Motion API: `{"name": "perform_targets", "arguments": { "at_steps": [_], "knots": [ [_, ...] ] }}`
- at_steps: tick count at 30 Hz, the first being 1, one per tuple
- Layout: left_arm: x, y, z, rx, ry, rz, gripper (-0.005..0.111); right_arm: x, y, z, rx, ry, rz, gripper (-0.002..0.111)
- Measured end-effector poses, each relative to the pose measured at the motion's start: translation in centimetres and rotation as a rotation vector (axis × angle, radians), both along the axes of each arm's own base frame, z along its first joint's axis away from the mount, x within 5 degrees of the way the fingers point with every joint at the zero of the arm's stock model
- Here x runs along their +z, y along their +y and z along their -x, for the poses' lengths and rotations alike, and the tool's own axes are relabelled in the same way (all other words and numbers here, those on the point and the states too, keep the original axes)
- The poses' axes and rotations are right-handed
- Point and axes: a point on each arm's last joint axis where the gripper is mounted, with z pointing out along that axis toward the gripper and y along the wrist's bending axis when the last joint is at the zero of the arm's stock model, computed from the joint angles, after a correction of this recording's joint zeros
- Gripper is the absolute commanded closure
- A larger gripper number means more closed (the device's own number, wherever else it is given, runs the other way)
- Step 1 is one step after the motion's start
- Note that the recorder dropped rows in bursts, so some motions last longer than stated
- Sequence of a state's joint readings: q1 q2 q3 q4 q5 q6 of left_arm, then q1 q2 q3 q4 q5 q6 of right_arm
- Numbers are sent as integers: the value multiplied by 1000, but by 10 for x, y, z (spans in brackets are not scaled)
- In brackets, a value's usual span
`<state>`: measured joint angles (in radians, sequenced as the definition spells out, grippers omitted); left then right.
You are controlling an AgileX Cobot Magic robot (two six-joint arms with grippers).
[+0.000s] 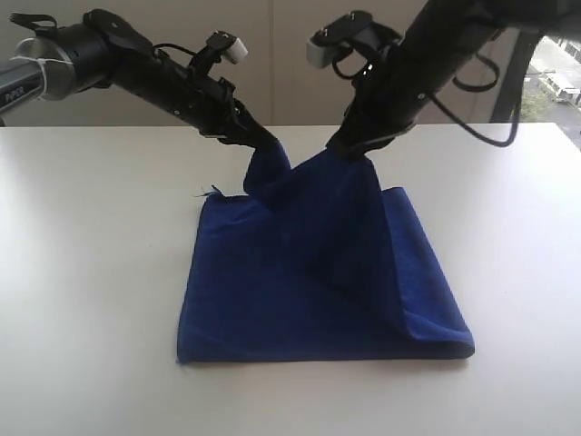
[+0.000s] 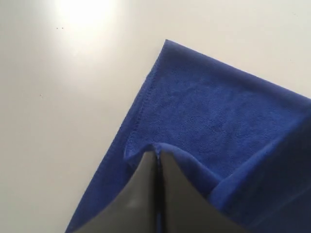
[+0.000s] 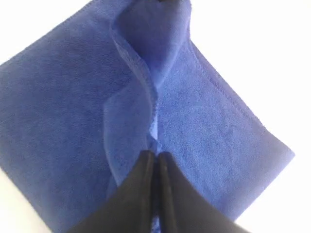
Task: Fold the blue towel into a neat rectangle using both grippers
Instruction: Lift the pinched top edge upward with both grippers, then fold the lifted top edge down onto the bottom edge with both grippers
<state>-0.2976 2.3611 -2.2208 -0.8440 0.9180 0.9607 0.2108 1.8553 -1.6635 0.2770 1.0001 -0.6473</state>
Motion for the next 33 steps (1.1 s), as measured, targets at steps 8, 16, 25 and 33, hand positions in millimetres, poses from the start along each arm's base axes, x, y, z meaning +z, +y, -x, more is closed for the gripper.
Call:
{"name": "perform_targets", "arguments": {
  "at_steps": [8,16,25,33],
  "knots": [
    [6,-3,-6,73,-74,9,107,30,9,27,46,35,-77,108],
    [1,8,-5,60,-111,-179,107,2,67,34,181,114,-78,108],
    [-6,17,-7,96,-103,-288,107,-31,111,38,254,191,-104,108],
    [-9,23,-9,143,-88,-361,107,-49,128,38,273,209,-106,108]
  ]
}}
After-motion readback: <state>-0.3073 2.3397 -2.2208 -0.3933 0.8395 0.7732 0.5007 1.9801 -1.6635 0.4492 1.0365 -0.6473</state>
